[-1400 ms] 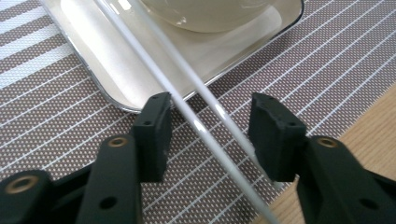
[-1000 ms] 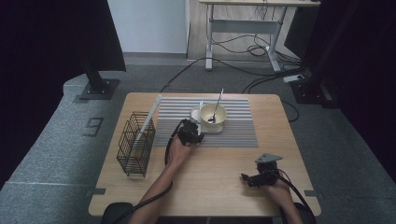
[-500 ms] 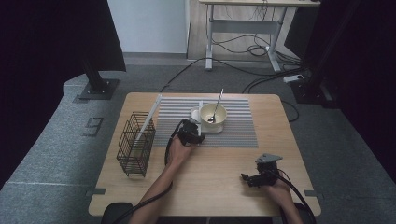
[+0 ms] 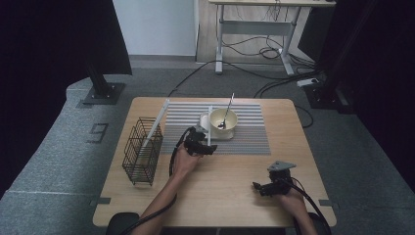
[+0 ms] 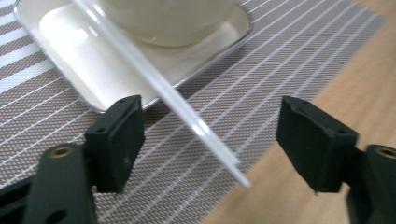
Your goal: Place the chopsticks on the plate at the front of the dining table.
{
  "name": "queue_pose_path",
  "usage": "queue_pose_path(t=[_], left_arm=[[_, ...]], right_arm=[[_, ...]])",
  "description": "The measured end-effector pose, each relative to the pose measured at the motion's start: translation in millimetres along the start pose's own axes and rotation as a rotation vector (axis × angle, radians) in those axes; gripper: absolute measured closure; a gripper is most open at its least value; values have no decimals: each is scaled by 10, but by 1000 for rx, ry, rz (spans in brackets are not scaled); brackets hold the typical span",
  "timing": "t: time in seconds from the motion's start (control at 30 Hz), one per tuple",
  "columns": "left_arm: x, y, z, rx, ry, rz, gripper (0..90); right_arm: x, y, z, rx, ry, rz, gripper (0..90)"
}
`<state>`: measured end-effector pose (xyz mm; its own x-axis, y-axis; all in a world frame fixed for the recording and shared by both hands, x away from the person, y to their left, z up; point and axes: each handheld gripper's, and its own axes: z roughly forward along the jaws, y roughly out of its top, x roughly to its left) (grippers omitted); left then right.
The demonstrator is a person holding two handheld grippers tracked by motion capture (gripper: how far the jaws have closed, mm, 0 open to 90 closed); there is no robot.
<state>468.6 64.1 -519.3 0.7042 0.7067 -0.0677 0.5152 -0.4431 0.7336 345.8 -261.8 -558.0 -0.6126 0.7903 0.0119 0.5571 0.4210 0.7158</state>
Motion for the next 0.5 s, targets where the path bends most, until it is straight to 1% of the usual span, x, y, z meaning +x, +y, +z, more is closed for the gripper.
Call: queue_pose_path(t=[0.1,0.17,0.23,0.3,0.33,0.37,0.4,0.43,0.47,0.5], left_arm=[[-64,-42,-32,-5,-6,26,138],[-107,-81,-45,-5,-16,42,120],[-149,-125,-40,12,-35,52,51],[-208,-178,-28,25,-41,72,0],[-208,-178,-28,25,-41,72,0],[-264,-233,-26,27,-52,86,0],[-264,-233,-26,27,-52,86,0],[-313,-278,-26,25,-60,95,0],[-313,-278,-26,25,-60,95,0],[-344,-302,-26,25,-63,97,0]], right_arm=[[0,0,0,0,0,0,0],[0,0,0,0,0,0,0],[0,0,0,0,0,0,0],[0,0,0,0,0,0,0],[0,0,0,0,0,0,0],[0,0,0,0,0,0,0],[0,0,0,0,0,0,0],[0,0,0,0,0,0,0],[0,0,0,0,0,0,0],[0,0,0,0,0,0,0]])
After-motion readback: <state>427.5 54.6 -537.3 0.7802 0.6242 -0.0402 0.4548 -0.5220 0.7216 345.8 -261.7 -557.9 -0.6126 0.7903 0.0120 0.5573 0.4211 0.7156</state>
